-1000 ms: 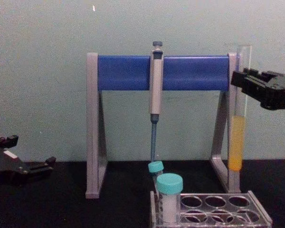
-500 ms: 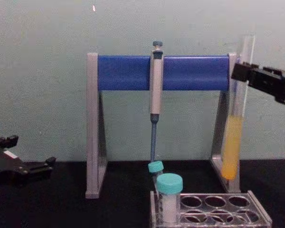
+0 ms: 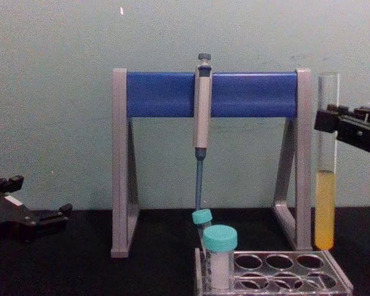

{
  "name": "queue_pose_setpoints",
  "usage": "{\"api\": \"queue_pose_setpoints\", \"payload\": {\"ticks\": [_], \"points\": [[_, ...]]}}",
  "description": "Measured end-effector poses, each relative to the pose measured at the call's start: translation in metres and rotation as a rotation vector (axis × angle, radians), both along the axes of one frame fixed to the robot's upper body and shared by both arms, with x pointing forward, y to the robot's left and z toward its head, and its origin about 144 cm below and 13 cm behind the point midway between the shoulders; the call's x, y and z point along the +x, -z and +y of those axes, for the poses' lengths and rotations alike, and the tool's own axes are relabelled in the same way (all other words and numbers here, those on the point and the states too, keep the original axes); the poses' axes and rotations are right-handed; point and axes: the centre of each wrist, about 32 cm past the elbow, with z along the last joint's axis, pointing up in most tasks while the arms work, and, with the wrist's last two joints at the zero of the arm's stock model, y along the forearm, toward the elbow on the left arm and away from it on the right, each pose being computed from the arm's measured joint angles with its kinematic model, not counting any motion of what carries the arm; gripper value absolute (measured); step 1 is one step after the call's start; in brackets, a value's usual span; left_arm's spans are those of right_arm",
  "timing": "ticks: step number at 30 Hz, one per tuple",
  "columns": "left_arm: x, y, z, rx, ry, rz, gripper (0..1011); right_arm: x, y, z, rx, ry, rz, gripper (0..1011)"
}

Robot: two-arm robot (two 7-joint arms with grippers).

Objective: Pick up the test tube from the test tube rack, shake it, then place it back into the test tube rack.

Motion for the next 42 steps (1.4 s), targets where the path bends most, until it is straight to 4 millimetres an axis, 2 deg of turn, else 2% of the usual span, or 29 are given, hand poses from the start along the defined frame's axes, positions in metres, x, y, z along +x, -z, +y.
{"api": "queue_pose_setpoints", "payload": {"ticks": [28,42], "points": [[0.0,0.0,0.0,0.0,0.0,0.0,1001,0.018,0.023,0.027,0.046,-0.009,0.02,229],[0.0,0.0,0.0,0.0,0.0,0.0,1001,0.029,0.035,0.033,0.045,-0.008,0.039,229]]}}
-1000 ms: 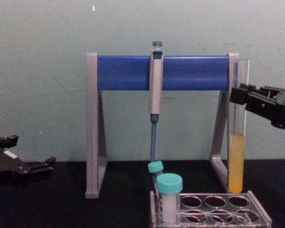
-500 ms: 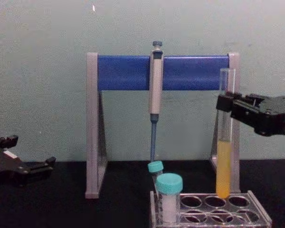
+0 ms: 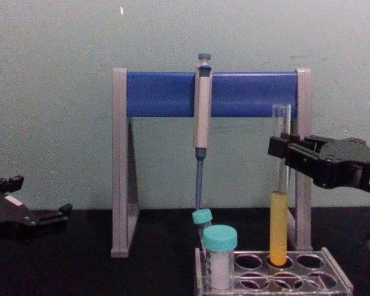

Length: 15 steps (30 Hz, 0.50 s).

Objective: Pick up the test tube from the test tube rack, shake it, then place it back into the test tube rack.

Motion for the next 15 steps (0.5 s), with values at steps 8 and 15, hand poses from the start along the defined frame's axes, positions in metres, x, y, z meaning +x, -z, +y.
{"api": "queue_pose_setpoints", "payload": {"ticks": [8,15], "points": [[0.0,0.0,0.0,0.0,0.0,0.0,1001,0.003,0.005,0.0015,-0.009,-0.004,0.015,229],[0.0,0.0,0.0,0.0,0.0,0.0,1001,0.0035,0.0092,0.0004,-0.019,-0.007,0.031,229]]}}
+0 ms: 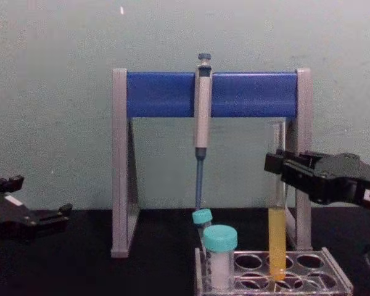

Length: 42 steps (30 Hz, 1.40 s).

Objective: Pick up the test tube from the test tube rack, shake it, then place it back into the test tube rack.

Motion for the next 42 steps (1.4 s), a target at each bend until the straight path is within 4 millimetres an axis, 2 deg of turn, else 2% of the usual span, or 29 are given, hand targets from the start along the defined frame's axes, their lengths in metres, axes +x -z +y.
{"api": "queue_pose_setpoints", "payload": {"ticks": [12,42], "points": [[0.0,0.0,0.0,0.0,0.0,0.0,1001,0.001,0.01,-0.001,-0.01,-0.012,0.025,229],[0.0,0.0,0.0,0.0,0.0,0.0,1001,0.003,0.018,-0.001,-0.031,-0.008,0.057,229]]}}
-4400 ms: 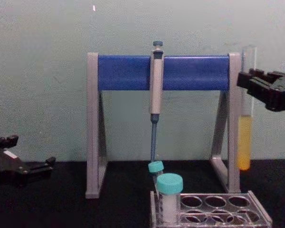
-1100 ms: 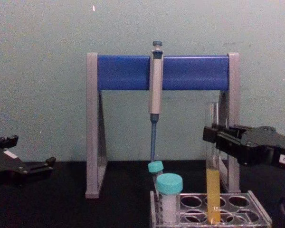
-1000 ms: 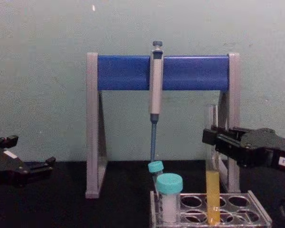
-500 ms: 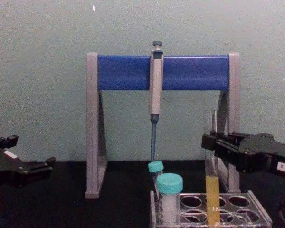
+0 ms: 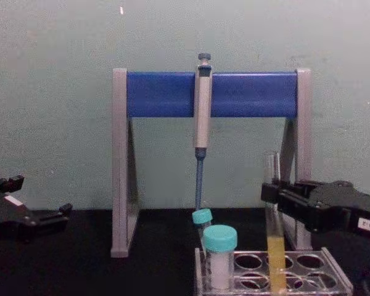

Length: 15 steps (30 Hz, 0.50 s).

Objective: Pick up the test tube from the test tube rack, shake it, then place it back into the test tube rack.

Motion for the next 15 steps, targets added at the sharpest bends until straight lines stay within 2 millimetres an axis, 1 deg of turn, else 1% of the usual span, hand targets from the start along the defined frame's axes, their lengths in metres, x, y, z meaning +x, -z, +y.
{"api": "queue_pose_setpoints", "payload": {"ticks": [15], "points": [[0.0,0.0,0.0,0.0,0.0,0.0,1001,0.0008,0.0005,0.0002,-0.016,0.001,0.013,229]]}}
